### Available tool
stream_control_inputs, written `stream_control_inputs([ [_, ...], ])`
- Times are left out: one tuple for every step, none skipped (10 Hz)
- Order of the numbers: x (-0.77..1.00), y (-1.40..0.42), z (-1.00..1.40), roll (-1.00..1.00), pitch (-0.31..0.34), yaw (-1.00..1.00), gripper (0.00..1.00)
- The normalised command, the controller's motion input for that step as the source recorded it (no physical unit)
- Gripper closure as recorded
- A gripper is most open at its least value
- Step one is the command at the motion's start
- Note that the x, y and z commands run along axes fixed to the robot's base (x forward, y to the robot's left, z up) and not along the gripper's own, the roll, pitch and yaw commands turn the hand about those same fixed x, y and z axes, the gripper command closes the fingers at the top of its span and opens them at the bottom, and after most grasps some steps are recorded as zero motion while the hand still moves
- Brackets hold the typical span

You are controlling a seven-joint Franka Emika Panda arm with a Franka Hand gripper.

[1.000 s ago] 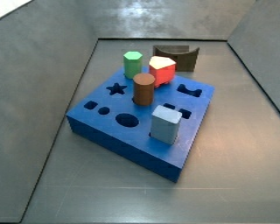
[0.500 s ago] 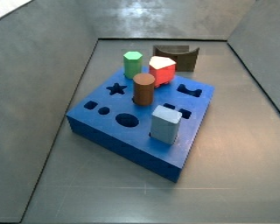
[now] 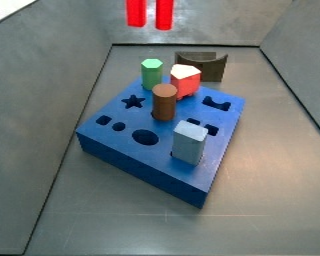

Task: Pick up the square-circle object. Move up. Rotate the square-circle object. Move to above the board. Insert the square-circle object.
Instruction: Insert the square-circle object.

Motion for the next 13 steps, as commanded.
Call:
stream_control_inputs([
  [-0.08, -0.25, -1.0, 0.04, 0.0, 0.0, 1.0],
  [-0.05, -0.27, -1.0, 0.0, 0.0, 0.0, 1.0],
  [-0.06, -0.19, -1.0, -0.02, 0.0, 0.0, 1.0],
  [0.0, 0.0, -0.27, -0.02, 0.0, 0.0, 1.0],
  [0.0, -0.04, -0.39, 0.0, -0.023, 0.0, 1.0],
  [0.0, 0.0, -0.82, 0.09, -0.044, -0.28, 1.0],
  [0.0, 0.03, -0.83, 0.06, -0.013, -0.21, 1.0],
  [0.0, 0.0, -0.22, 0.0, -0.01, 0.0, 1.0],
  [0.0, 0.0, 0.0, 0.0, 0.004, 0.0, 1.0],
  [-0.43, 0.1, -0.62, 0.04, -0.061, 0.0, 1.0],
  [-0.41, 0.13, -0.79, 0.0, -0.084, 0.0, 1.0],
  [-0.39, 0.24, -0.45, 0.0, -0.016, -0.21, 1.0],
  [-0.23, 0.07, -0.1, 0.0, 0.0, -0.21, 1.0],
])
